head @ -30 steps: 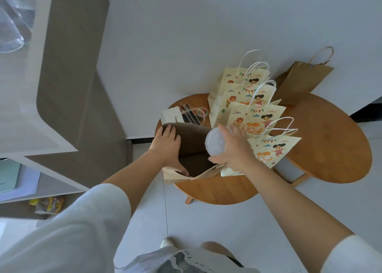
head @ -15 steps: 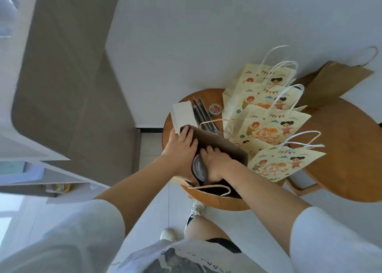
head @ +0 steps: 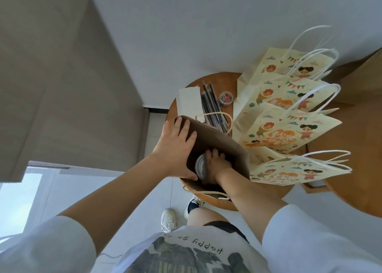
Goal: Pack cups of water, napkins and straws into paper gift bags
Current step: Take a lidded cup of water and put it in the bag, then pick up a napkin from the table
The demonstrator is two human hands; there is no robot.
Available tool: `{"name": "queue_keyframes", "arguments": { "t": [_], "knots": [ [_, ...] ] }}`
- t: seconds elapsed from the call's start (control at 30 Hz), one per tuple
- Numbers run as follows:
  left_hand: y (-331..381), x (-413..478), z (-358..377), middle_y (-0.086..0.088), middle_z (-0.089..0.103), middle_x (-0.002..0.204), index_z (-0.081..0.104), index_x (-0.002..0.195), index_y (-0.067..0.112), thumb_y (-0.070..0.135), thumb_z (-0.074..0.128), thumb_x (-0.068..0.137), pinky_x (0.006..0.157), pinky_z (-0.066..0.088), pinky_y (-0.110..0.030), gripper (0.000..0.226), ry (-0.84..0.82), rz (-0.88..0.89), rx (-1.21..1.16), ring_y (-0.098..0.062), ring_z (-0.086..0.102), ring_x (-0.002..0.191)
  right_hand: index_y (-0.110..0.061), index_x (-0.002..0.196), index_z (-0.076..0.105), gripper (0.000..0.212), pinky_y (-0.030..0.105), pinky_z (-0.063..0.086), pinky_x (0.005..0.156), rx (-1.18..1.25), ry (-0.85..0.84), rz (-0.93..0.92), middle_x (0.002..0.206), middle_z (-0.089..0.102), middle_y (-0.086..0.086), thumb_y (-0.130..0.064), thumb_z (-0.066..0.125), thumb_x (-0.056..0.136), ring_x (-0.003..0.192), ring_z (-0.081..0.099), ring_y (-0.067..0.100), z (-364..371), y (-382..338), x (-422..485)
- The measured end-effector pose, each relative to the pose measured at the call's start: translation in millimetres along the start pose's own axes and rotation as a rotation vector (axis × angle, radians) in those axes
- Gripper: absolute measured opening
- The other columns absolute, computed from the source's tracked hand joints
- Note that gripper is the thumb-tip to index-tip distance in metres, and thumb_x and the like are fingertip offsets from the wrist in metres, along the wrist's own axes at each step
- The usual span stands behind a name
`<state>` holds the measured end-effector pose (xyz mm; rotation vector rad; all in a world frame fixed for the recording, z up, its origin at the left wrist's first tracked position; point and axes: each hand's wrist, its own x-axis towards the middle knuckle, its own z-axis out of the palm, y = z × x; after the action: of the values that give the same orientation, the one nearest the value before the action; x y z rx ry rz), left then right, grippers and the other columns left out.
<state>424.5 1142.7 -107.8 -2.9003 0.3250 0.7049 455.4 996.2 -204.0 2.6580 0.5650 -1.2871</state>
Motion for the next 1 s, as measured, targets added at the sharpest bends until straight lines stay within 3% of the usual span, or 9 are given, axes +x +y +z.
{"name": "queue_keyframes", "arguments": {
  "t": [0.13, 0.23, 0.33, 0.4, 0.47, 0.57, 0.7, 0.9, 1.0],
  "knots": [
    [-8, 6, -12, -0.011, 0.011, 0.158, 0.015, 0.15, 0.018, 0.049, 0.048, 0.087, 0.116, 0.013, -0.046, 0.078, 0.058, -0.032, -0.147, -0.029, 0.009, 0.145, -0.015, 0.149, -0.002, 0.098, 0.047, 0.036, 0.1, 0.112, 0.077, -0.063, 0.146, 0.019, 0.014, -0.053, 0.059, 0.082, 0.131, 0.027, 0.037, -19, -6, -14],
    [-15, 15, -24, -0.004, 0.039, 0.145, 0.026, 0.146, 0.018, 0.031, 0.042, 0.091, 0.102, 0.035, -0.036, 0.059, 0.178, -0.103, -0.244, -0.021, 0.041, 0.129, -0.012, 0.144, 0.019, 0.073, 0.04, 0.043, 0.093, 0.232, 0.377, -0.174, 0.136, 0.036, 0.011, -0.042, 0.054, 0.088, 0.124, 0.039, 0.03, -43, -5, -47],
    [-20, 29, -34, -0.004, 0.055, 0.122, 0.036, 0.137, 0.017, 0.026, 0.037, 0.096, 0.086, 0.043, -0.035, 0.042, 0.206, -0.185, -0.282, -0.023, 0.056, 0.104, -0.012, 0.116, 0.049, 0.03, 0.022, 0.041, 0.07, 0.328, 0.627, -0.227, 0.105, 0.051, 0.001, -0.029, 0.049, 0.091, 0.097, 0.051, 0.018, -69, 6, -73],
    [-24, 39, -39, -0.005, 0.059, 0.107, 0.046, 0.124, 0.016, 0.023, 0.034, 0.097, 0.072, 0.044, -0.034, 0.03, 0.204, -0.241, -0.319, -0.024, 0.059, 0.086, -0.014, 0.084, 0.052, 0.007, 0.018, 0.029, 0.054, 0.38, 0.757, -0.219, 0.074, 0.047, -0.004, -0.02, 0.051, 0.088, 0.07, 0.047, 0.014, -83, 16, -83],
    [-28, 48, -43, -0.005, 0.062, 0.096, 0.053, 0.113, 0.014, 0.022, 0.034, 0.098, 0.061, 0.041, -0.03, 0.025, 0.183, -0.297, -0.407, -0.022, 0.055, 0.074, -0.014, 0.065, 0.045, 0.018, 0.019, 0.024, 0.046, 0.414, 0.953, -0.225, 0.058, 0.04, -0.003, -0.012, 0.054, 0.081, 0.054, 0.038, 0.014, -94, 27, -85],
    [-36, 65, -47, -0.003, 0.066, 0.099, 0.061, 0.111, 0.015, 0.021, 0.04, 0.095, 0.066, 0.044, -0.029, 0.027, 0.159, -0.333, -0.662, -0.019, 0.057, 0.08, -0.011, 0.059, 0.044, 0.017, 0.021, 0.027, 0.045, 0.6, 1.199, -0.286, 0.053, 0.038, 0.0, -0.012, 0.044, 0.075, 0.049, 0.035, 0.014, -112, 41, -77],
    [-50, 102, -35, -0.002, 0.066, 0.108, 0.066, 0.11, 0.015, 0.019, 0.047, 0.093, 0.082, 0.053, -0.038, 0.026, 0.139, -0.353, -0.954, -0.02, 0.062, 0.091, -0.014, 0.07, 0.051, 0.014, 0.022, 0.036, 0.055, 0.897, 0.897, -0.156, 0.063, 0.049, -0.002, -0.009, 0.049, 0.084, 0.057, 0.044, 0.012, -135, 49, -35],
    [-67, 181, 15, -0.001, 0.065, 0.109, 0.068, 0.102, 0.018, 0.024, 0.051, 0.091, 0.079, 0.053, -0.032, 0.021, 0.04, -0.387, -0.896, -0.02, 0.06, 0.092, -0.014, 0.088, 0.058, 0.011, 0.025, 0.046, 0.065, 0.712, 0.345, 0.006, 0.082, 0.061, 0.001, -0.015, 0.047, 0.092, 0.073, 0.058, 0.014, -141, 45, 73],
    [-68, 217, 41, -0.004, 0.066, 0.105, 0.069, 0.1, 0.014, 0.026, 0.051, 0.093, 0.075, 0.052, -0.03, 0.022, -0.025, -0.379, -0.854, -0.021, 0.06, 0.09, -0.01, 0.071, 0.055, 0.022, 0.03, 0.049, 0.061, 0.672, 0.121, 0.05, 0.062, 0.06, 0.005, -0.011, 0.047, 0.091, 0.058, 0.061, 0.015, -125, 46, 126]
  ]
}}
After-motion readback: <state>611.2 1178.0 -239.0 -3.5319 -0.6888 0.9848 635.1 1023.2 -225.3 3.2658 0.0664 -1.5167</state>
